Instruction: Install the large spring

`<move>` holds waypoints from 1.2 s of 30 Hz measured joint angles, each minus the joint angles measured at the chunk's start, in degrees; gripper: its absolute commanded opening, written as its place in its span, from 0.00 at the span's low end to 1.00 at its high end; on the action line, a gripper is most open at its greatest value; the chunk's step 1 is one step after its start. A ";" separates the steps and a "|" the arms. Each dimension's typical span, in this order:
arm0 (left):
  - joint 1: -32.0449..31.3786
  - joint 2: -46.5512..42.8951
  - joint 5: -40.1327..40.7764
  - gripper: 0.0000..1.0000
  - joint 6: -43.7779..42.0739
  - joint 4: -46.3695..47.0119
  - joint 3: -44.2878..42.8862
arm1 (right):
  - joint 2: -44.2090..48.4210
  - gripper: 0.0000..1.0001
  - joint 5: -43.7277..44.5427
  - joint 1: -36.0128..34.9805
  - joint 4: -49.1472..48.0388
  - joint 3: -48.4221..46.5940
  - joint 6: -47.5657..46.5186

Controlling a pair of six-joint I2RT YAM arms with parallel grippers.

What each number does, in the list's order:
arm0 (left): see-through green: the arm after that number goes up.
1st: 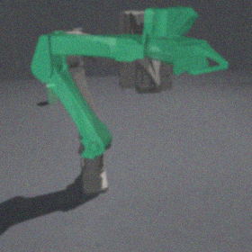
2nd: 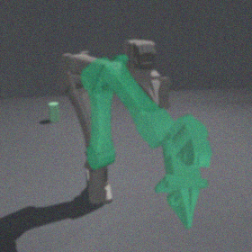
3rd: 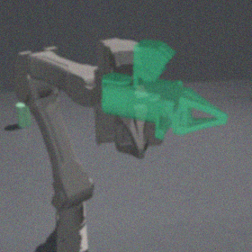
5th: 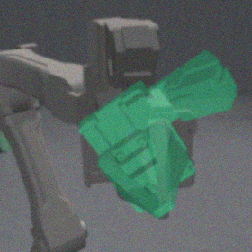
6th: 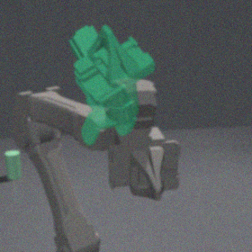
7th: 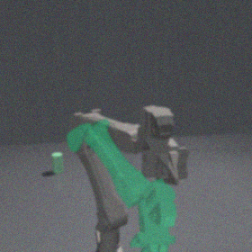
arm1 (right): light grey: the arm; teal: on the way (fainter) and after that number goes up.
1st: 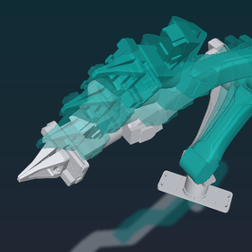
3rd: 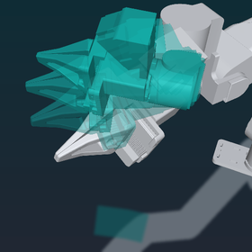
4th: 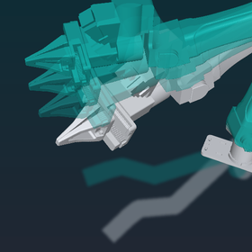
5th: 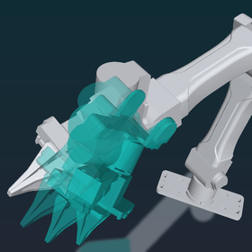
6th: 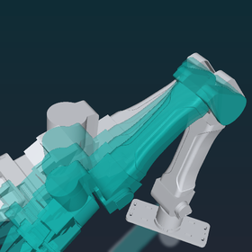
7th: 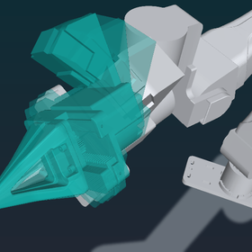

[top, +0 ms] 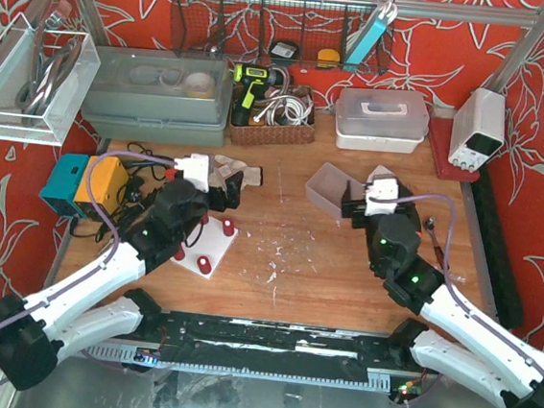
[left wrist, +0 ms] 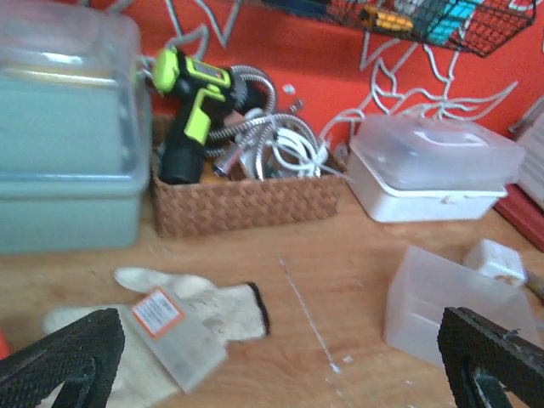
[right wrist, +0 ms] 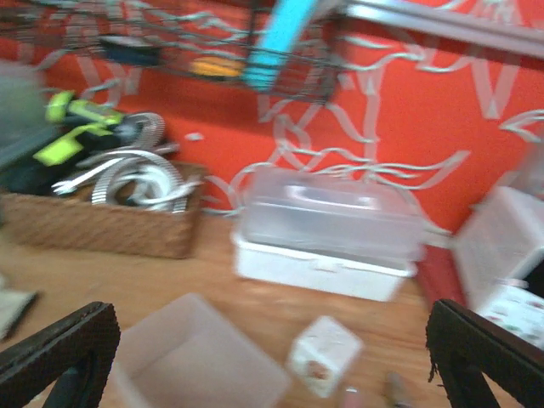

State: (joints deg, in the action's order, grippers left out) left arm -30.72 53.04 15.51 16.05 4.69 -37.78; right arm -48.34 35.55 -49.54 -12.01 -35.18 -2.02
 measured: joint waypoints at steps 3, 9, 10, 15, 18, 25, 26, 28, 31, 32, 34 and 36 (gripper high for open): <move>0.37 -3.72 2.89 1.00 -7.21 10.51 7.45 | 3.65 0.99 3.63 4.94 -2.05 2.75 -1.88; 9.09 -4.63 4.70 1.00 -18.71 25.51 19.74 | 5.49 0.99 5.11 14.97 -7.89 13.38 -6.97; 11.43 -4.09 4.28 1.00 -19.23 26.99 20.55 | 4.92 0.99 4.79 16.41 -8.31 14.69 -7.10; 19.85 1.14 1.40 1.00 -20.90 33.70 23.69 | 0.35 0.99 2.93 23.21 -11.34 17.77 -6.95; 21.00 4.55 0.37 1.00 -20.92 36.06 25.68 | -2.95 0.99 1.14 27.56 -12.63 18.36 -5.79; 21.46 13.38 -3.30 1.00 -19.65 46.47 29.92 | -10.99 0.99 -4.98 33.66 -18.51 21.33 -2.60; 21.49 14.29 -3.72 1.00 -19.65 47.63 30.23 | -12.46 0.99 -5.66 33.99 -19.76 21.64 -2.51; 21.70 15.74 -4.59 1.00 -19.65 50.45 30.91 | -15.15 0.99 -6.67 34.64 -22.29 22.21 -2.54; 22.73 16.50 -5.66 1.00 -19.23 53.55 31.50 | -16.50 0.99 -8.26 35.45 -26.16 23.26 -2.51; 23.06 16.68 -5.95 1.00 -19.15 54.58 31.69 | -16.81 0.99 -8.81 35.89 -27.52 23.50 -2.45; 23.47 16.98 -6.62 1.00 -18.95 56.46 32.26 | -18.01 0.99 -10.32 37.22 -30.05 23.50 -1.88; 23.61 17.31 -7.21 1.00 -18.82 58.38 33.11 | -20.61 0.99 -12.48 38.75 -33.11 23.50 -1.40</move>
State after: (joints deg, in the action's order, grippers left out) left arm -7.11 70.35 8.29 -2.76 63.07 -4.67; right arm -68.95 23.07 -10.79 -45.12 -11.68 -3.42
